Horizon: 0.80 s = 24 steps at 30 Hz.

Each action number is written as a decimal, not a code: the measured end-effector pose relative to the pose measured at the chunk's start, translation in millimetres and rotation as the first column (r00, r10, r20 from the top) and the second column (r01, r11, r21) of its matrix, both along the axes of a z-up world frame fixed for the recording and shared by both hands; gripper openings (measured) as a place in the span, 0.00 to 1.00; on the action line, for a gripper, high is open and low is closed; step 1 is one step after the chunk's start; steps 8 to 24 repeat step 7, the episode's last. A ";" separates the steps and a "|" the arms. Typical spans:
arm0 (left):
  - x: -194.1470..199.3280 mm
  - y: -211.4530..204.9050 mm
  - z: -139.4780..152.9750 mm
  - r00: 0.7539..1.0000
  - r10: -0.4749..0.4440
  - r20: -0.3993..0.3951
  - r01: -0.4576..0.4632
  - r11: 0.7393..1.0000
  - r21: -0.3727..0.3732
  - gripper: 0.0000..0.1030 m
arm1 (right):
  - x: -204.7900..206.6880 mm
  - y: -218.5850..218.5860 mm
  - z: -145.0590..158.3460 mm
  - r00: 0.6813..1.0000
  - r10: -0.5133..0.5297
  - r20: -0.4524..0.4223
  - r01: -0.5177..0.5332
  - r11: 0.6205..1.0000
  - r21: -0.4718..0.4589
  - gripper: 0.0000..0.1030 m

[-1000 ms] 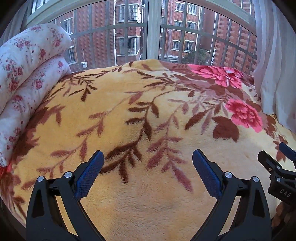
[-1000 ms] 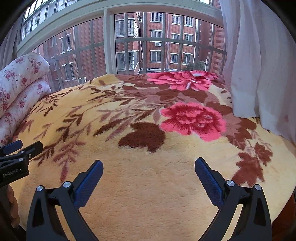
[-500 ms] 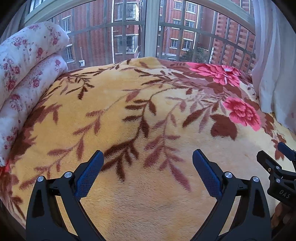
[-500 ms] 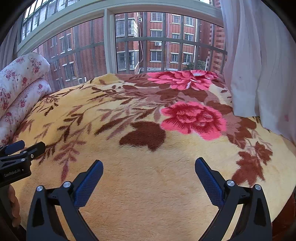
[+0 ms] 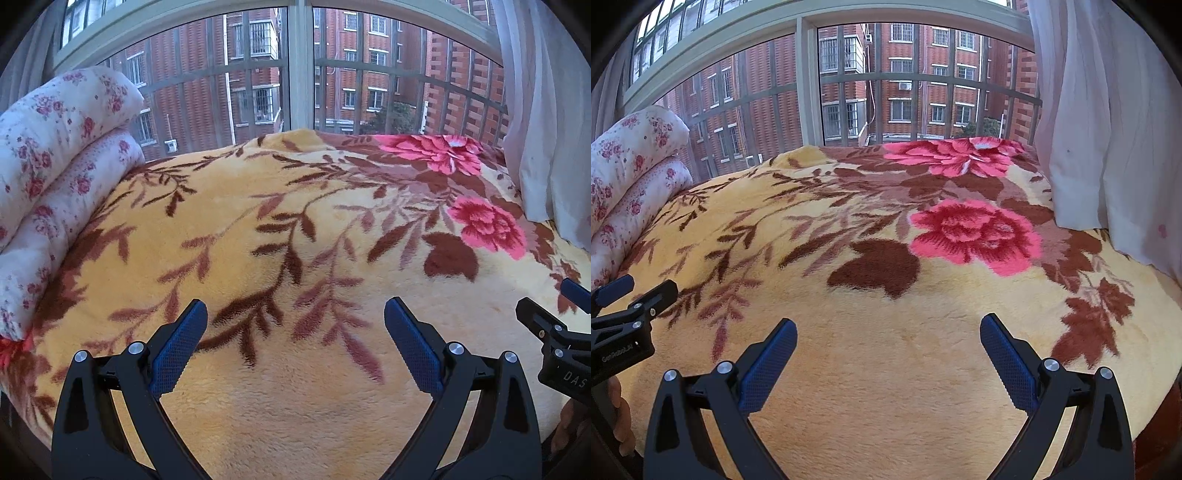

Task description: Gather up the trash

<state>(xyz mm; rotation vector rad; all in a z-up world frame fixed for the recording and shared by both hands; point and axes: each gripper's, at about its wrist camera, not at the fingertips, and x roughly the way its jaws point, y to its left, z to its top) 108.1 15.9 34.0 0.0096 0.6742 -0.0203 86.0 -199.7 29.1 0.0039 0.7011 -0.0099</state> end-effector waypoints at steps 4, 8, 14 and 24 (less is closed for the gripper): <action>-1.5 -5.8 1.4 0.999 -0.041 0.005 0.041 0.999 0.015 0.91 | -0.3 -1.4 -0.1 1.000 -0.007 0.000 0.007 1.000 -0.008 0.95; -3.9 -12.0 1.4 0.999 -0.051 0.015 0.050 0.998 0.045 0.91 | -0.5 -3.1 0.1 1.000 -0.011 -0.002 0.011 1.000 -0.007 0.95; -3.9 -12.0 1.4 0.999 -0.051 0.015 0.050 0.998 0.045 0.91 | -0.5 -3.1 0.1 1.000 -0.011 -0.002 0.011 1.000 -0.007 0.95; -3.9 -12.0 1.4 0.999 -0.051 0.015 0.050 0.998 0.045 0.91 | -0.5 -3.1 0.1 1.000 -0.011 -0.002 0.011 1.000 -0.007 0.95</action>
